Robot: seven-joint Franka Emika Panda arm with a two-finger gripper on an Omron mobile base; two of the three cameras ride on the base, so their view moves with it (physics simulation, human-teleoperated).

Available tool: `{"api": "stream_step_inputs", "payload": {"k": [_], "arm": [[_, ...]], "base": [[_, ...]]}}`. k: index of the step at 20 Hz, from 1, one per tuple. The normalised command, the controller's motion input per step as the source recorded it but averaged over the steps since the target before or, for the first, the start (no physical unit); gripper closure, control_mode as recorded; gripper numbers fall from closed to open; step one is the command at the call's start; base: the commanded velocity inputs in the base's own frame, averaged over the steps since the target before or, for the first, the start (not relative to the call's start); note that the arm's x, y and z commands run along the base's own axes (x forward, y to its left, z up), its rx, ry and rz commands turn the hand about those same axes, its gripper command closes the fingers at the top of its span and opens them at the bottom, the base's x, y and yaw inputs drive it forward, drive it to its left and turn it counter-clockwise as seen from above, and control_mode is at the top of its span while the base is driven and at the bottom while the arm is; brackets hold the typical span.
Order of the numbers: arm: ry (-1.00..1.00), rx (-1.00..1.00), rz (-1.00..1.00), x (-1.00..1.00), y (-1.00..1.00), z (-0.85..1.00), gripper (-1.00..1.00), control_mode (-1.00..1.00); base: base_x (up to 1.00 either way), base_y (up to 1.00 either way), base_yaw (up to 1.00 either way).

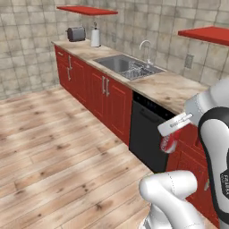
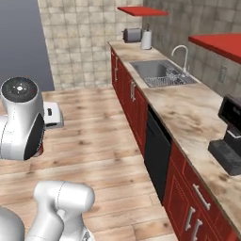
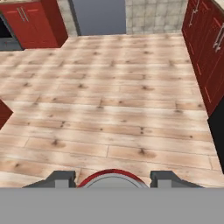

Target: Four empty soda cans are scattered around the kitchen. Gather all the cans and cluster them next to the stove for recycling.

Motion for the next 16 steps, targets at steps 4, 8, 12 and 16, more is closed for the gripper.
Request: {"api": "stream_step_inputs", "payload": {"k": [4,8,12,16], "arm": [[0.00,0.00,0.00,0.00,0.00,0.00,1.00,1.00],[0.00,0.00,0.00,0.00,0.00,0.00,1.00,1.00],[0.00,0.00,0.00,0.00,0.00,0.00,1.00,1.00],[0.00,0.00,0.00,0.00,0.00,0.00,1.00,1.00]], "base": [[-0.04,0.00,0.50],[-0.04,0.00,0.50],[-0.15,0.00,0.41],[0.17,-0.08,0.07]]}}
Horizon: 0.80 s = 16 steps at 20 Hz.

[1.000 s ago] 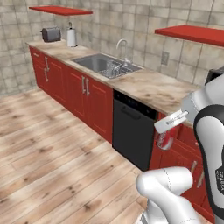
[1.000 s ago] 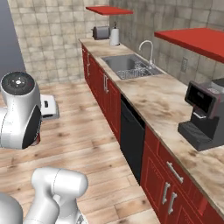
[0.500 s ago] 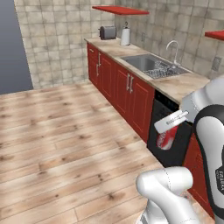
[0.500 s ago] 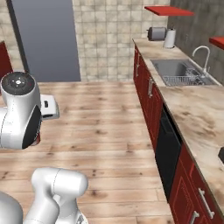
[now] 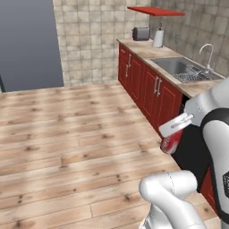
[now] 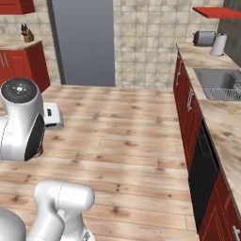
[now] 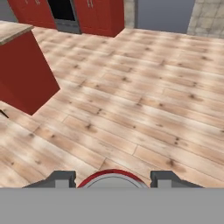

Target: Four empty soda cans are scattered around the kitchen. Gather all the cans and cluster them next to the stove for recycling.

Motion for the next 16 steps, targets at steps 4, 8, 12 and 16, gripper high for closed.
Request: {"api": "stream_step_inputs", "payload": {"k": [4,8,12,16], "arm": [[0.00,0.00,0.00,0.00,0.00,0.00,1.00,1.00],[0.00,0.00,0.00,0.00,0.00,0.00,1.00,1.00],[0.00,0.00,0.00,0.00,0.00,0.00,1.00,1.00],[0.00,0.00,0.00,0.00,0.00,0.00,1.00,1.00]], "base": [[0.75,0.00,0.02],[1.00,0.00,0.02],[1.00,0.00,0.02],[1.00,0.00,0.02]]}}
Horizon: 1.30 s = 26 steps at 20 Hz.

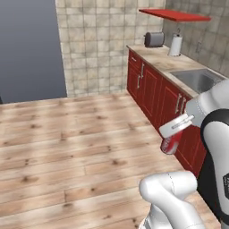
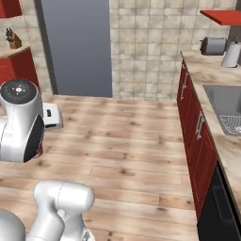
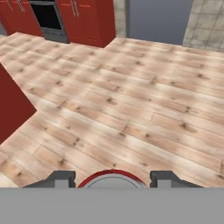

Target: Four empty soda cans are scattered around the kitchen. Gather all the cans and cluster them next to the stove for recycling.

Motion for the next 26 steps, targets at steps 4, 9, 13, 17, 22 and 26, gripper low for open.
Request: {"api": "stream_step_inputs", "payload": {"k": [4,9,13,17,22,26], "arm": [[0.00,0.00,0.00,0.00,0.00,0.00,1.00,1.00],[0.00,0.00,0.00,0.00,0.00,0.00,1.00,1.00],[0.00,0.00,0.00,0.00,0.00,0.00,1.00,1.00],[0.00,0.00,0.00,0.00,0.00,0.00,1.00,1.00],[0.00,0.00,0.00,0.00,0.00,0.00,1.00,1.00],[0.00,0.00,0.00,0.00,0.00,0.00,1.00,1.00]], "base": [[1.00,0.00,0.02],[1.00,0.00,0.02],[1.00,0.01,0.03],[1.00,0.04,0.03],[1.00,0.00,0.05],[1.00,0.00,0.04]]}}
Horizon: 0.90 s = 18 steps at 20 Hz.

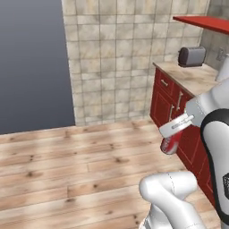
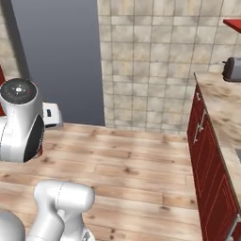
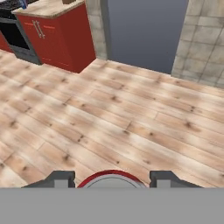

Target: Four empty soda cans are scattered around the kitchen. Gather all the cans and cluster them next to the stove for recycling.

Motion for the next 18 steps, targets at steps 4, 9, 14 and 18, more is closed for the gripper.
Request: {"api": "stream_step_inputs", "payload": {"k": [4,9,14,18], "arm": [[0.00,0.00,0.00,0.00,0.00,0.00,1.00,1.00],[0.00,0.00,0.00,0.00,0.00,0.00,1.00,1.00],[0.00,0.00,0.00,0.00,0.00,0.00,1.00,1.00],[0.00,0.00,0.00,0.00,0.00,0.00,1.00,1.00]], "base": [[0.91,0.22,0.03],[0.48,0.86,0.00],[0.27,1.00,0.00],[0.22,1.00,0.00]]}}
